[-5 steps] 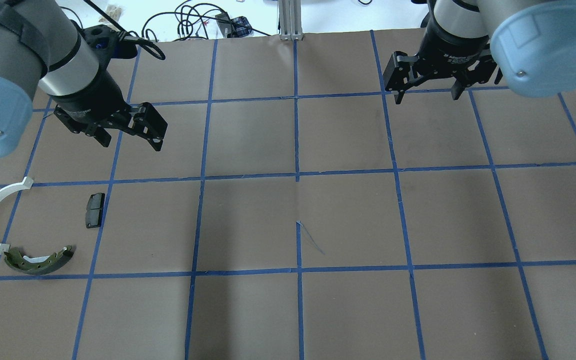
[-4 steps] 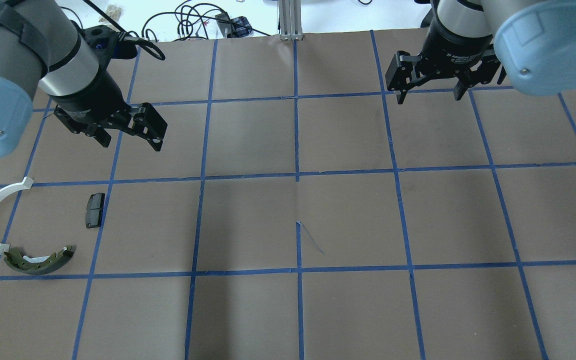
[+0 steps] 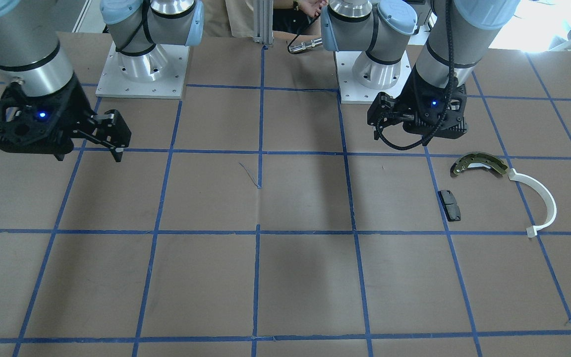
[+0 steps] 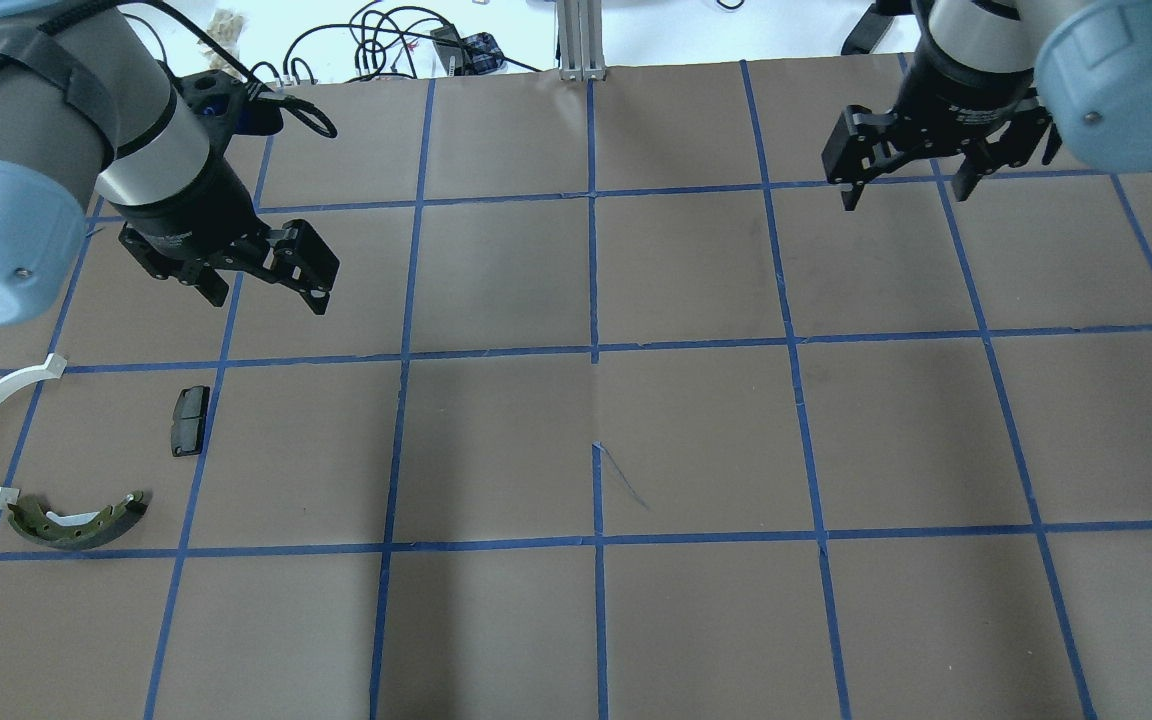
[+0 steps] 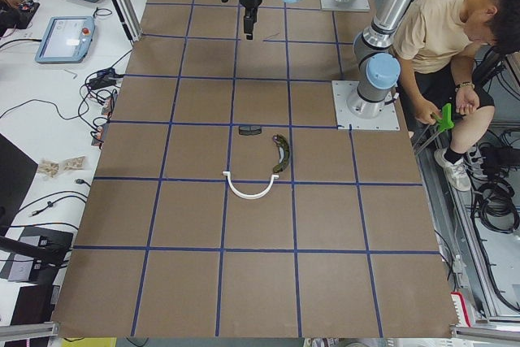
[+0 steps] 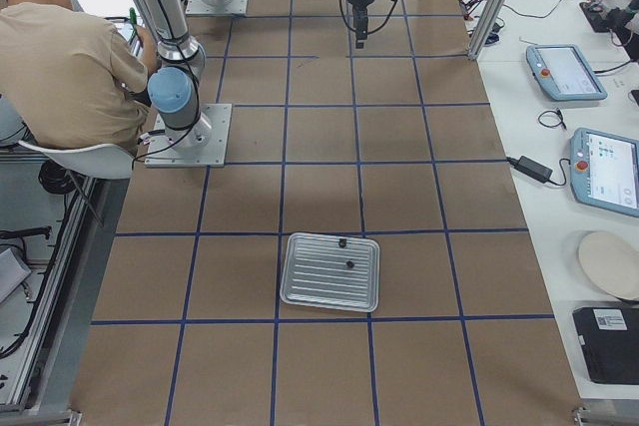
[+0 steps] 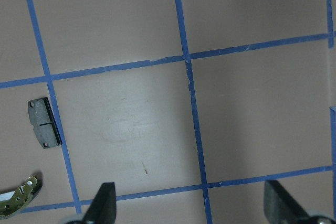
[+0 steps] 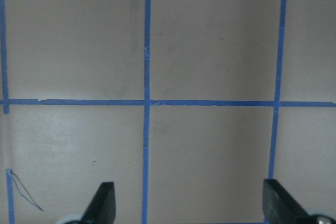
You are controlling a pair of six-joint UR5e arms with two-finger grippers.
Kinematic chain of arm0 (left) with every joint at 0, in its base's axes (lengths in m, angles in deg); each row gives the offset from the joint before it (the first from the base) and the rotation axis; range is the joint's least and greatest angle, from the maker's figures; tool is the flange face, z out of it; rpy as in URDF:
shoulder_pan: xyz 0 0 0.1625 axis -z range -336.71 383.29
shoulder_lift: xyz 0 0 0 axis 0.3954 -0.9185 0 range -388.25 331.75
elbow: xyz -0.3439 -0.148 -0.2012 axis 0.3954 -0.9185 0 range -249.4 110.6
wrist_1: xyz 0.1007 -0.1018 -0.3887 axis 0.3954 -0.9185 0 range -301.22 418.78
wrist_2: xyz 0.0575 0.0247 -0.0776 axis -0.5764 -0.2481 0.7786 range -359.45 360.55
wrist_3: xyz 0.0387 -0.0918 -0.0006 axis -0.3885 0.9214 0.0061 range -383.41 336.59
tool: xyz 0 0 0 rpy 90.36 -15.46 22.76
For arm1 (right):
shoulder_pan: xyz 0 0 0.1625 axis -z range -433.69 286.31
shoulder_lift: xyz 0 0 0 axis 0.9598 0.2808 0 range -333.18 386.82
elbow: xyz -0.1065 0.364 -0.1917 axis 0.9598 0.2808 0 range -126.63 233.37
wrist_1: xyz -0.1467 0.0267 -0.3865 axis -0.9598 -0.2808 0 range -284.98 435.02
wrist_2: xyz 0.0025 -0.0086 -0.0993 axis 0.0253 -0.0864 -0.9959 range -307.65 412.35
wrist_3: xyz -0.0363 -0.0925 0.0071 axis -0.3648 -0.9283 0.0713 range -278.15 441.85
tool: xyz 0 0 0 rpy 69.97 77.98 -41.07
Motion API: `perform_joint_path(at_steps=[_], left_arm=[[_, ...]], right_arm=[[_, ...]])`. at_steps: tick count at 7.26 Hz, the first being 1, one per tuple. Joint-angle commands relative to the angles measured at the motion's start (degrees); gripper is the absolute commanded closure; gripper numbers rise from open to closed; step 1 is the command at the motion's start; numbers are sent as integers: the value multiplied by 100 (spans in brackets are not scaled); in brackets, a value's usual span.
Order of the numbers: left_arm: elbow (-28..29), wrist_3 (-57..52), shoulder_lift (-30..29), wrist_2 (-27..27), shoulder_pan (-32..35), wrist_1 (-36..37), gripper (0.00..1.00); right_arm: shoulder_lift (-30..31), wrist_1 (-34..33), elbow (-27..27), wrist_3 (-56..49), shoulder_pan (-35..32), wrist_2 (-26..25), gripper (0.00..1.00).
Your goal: Place bearing gear from tray to pile
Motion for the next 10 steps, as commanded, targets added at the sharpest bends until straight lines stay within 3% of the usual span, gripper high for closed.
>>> perform_joint_path(at_steps=[1,4,6,7,10], left_arm=[[-17,-42,2,3,-2,12,0],[-17,-68,28,3,-2,29,0],[-17,-68,37,3,-2,29,0],[-17,-68,55,3,7,29,0],[-8,-68,-7,3,7,169,0]], right_arm=[[-83,-53,-115,-1930,1321,35,0],[-828,-727,-134,-4512,2912,97,0],[-1573,-1964,-125,-5555,3653,132,0],[-2021,-2291,-134,-6177,4100,393,0],[-2754,-2910,-81,-7648,4454,343,0]])
